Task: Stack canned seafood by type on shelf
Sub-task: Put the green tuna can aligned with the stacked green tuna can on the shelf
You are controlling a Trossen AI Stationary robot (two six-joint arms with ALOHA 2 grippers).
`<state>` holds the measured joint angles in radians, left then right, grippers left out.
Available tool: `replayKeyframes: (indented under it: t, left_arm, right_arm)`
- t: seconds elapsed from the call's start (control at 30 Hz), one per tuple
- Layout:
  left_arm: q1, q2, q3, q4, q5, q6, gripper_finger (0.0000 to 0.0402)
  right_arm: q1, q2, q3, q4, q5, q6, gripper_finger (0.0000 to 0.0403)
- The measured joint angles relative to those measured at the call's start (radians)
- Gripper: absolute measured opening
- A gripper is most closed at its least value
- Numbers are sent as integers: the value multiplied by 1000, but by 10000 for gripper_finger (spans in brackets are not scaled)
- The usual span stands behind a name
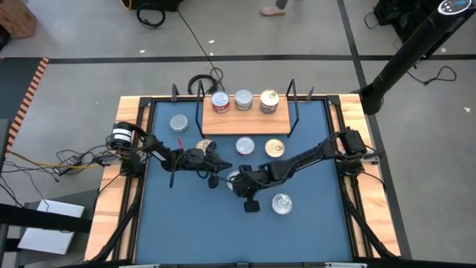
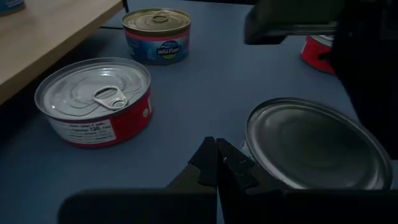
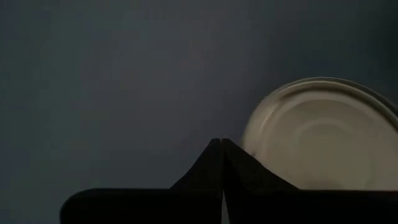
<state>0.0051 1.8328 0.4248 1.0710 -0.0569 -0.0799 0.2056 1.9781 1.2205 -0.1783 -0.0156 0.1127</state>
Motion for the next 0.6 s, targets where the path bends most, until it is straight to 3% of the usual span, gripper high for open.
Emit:
replayKeyframes:
  t: [0.33,0.6]
  left_arm:
    - [-1,0,0,-2,27,1,0]
    - [-1,1,-1,-2,38,1,0]
  right_arm:
    - [-24,0,0,14,1,0,7]
    - [-34,-44,1,-3,61,0,7]
